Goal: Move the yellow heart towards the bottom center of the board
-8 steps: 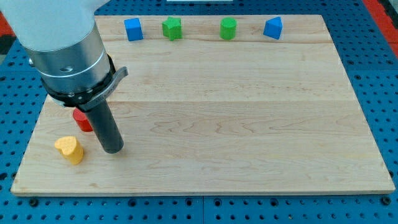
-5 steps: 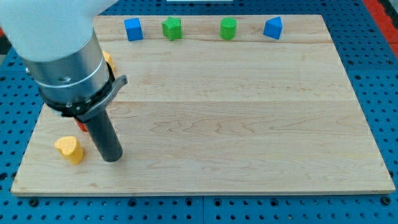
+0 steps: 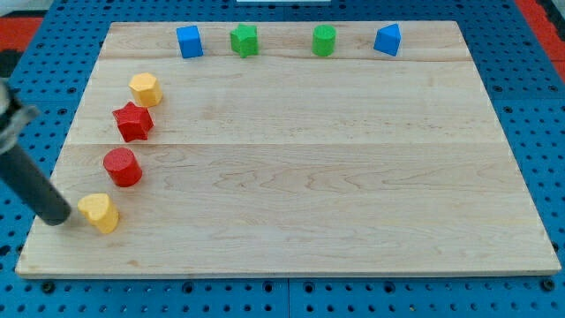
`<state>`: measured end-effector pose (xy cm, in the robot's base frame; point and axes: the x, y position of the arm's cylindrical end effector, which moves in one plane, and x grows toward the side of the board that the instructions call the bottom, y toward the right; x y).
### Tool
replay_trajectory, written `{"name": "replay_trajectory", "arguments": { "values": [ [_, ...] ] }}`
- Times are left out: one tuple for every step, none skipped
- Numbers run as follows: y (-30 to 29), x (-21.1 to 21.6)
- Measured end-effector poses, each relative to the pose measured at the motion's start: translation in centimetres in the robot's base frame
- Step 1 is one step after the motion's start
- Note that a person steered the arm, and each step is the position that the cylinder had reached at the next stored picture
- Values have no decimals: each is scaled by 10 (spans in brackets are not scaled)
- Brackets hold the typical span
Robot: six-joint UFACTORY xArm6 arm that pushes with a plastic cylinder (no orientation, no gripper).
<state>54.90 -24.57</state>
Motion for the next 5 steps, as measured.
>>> {"name": "replay_trajectory", "arguments": {
  "values": [
    [43, 0],
    [104, 0],
    [178, 0],
    [204, -2],
    [202, -5]
  ]
}}
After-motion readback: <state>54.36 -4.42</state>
